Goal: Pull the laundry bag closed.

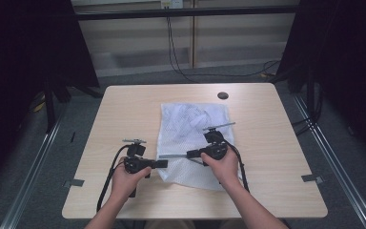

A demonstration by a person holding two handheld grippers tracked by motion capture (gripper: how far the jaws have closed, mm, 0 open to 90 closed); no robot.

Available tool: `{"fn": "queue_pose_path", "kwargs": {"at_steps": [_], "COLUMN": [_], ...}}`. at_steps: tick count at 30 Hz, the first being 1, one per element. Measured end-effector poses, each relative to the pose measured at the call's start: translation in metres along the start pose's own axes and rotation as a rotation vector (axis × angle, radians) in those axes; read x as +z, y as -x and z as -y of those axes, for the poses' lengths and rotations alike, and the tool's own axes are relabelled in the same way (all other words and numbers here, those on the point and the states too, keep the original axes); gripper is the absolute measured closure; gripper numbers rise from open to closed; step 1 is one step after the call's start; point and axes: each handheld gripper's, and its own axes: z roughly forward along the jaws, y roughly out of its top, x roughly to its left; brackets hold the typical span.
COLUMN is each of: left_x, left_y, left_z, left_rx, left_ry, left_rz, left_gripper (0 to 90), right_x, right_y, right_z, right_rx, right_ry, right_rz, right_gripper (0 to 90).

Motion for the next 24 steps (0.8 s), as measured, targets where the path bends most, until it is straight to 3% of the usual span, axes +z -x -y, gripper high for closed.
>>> {"fn": "queue_pose_path", "kwargs": {"at_steps": [24], "left_x": [-0.0012], "left_y": [-0.0009], "left_z": [0.0], "left_rx": [-0.004], "left_ry": [-0.002], "left_rz": [-0.001], "left_gripper": [89.1], "right_x": [-0.0055], "right_y": [0.0047], "right_z": [0.0019], "right_rx": [0.008], "right_ry": [-0.004], "right_rz": [0.007], "right_gripper": [86.9]}}
